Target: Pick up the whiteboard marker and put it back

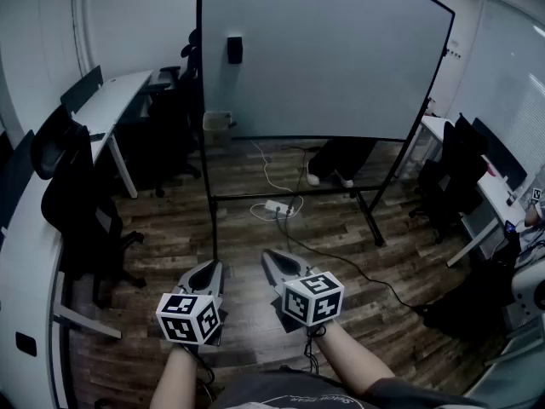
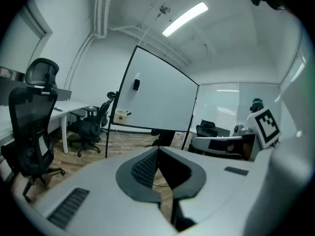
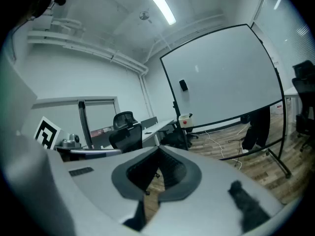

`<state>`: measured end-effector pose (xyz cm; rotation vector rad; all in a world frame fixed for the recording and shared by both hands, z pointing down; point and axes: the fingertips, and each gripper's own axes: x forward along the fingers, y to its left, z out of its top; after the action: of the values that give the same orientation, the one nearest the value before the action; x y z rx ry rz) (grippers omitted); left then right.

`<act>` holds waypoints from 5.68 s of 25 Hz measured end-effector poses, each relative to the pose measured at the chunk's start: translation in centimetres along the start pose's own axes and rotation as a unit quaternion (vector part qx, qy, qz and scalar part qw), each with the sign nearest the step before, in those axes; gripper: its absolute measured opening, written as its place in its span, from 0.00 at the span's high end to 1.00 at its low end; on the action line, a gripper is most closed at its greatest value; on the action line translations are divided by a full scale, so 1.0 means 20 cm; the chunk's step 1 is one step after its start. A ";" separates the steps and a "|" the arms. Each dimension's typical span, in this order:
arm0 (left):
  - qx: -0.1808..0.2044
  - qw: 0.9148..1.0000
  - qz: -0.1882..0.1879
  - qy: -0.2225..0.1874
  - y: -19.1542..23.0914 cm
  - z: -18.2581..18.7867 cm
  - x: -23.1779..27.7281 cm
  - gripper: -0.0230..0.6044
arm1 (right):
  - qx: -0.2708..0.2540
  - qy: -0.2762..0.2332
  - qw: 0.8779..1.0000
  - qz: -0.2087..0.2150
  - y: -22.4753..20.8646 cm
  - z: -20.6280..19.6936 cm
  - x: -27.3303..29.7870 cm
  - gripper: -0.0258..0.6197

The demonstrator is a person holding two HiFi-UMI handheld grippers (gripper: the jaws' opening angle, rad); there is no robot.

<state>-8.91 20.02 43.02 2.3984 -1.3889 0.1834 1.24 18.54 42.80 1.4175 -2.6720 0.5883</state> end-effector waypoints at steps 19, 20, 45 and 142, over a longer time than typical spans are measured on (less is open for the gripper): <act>-0.007 1.000 -0.014 -0.007 0.17 0.00 -0.03 0.94 | -0.003 -0.011 1.000 -0.028 0.11 -0.04 0.21 0.92; -0.001 1.000 -0.017 -0.007 0.18 0.00 -0.03 0.94 | 0.000 -0.014 0.999 -0.030 0.12 -0.04 0.22 0.92; -0.010 1.000 0.017 0.004 0.46 0.29 0.70 0.94 | 0.019 -0.014 1.000 0.011 -0.43 0.33 0.81 0.92; 0.008 1.000 0.025 0.017 1.53 0.94 2.21 0.94 | 0.010 -0.020 0.998 0.056 -1.24 0.85 2.52 0.83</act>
<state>-14.03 -36.58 45.74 2.3639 -1.4390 0.2477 -5.64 -39.60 45.95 1.3056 -2.7995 0.6039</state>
